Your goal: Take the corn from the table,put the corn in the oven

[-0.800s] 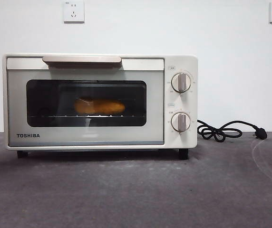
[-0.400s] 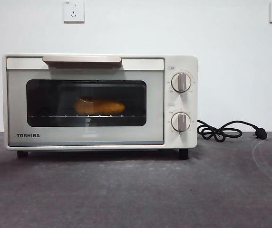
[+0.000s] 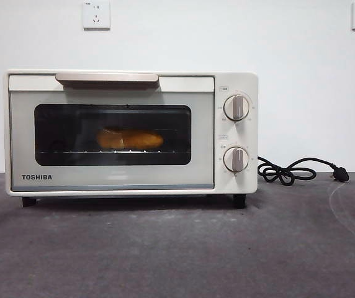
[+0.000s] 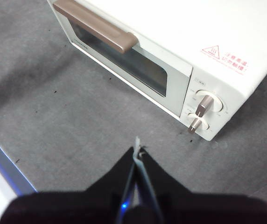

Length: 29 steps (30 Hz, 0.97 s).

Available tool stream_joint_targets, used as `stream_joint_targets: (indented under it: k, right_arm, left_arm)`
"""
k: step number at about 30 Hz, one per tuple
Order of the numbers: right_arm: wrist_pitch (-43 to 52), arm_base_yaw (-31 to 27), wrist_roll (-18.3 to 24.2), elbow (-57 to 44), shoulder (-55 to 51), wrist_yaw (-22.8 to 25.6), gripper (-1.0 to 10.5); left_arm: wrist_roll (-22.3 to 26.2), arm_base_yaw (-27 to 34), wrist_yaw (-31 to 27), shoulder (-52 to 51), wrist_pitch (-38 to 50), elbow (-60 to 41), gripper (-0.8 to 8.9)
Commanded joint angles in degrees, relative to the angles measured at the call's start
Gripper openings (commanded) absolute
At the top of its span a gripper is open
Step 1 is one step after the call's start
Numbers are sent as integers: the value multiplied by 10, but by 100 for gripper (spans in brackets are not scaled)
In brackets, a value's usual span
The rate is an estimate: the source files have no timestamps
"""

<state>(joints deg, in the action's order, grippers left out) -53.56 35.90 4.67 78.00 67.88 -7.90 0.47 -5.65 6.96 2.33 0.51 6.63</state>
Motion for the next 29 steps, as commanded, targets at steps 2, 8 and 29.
stream_joint_targets:
  k: [2, 8, 29]
  right_arm:
    - [5, 0, -6, -1, 2, 0, -2]
    - [5, 0, -6, -1, 2, 0, -2]
    - [5, 0, -6, -1, 2, 0, -2]
  left_arm:
    - [16, 5, -2, -20, 4, -33, -4]
    - [17, 14, -2, -20, -36, -60, -4]
    - [20, 15, -10, -10, -101, -59, -4]
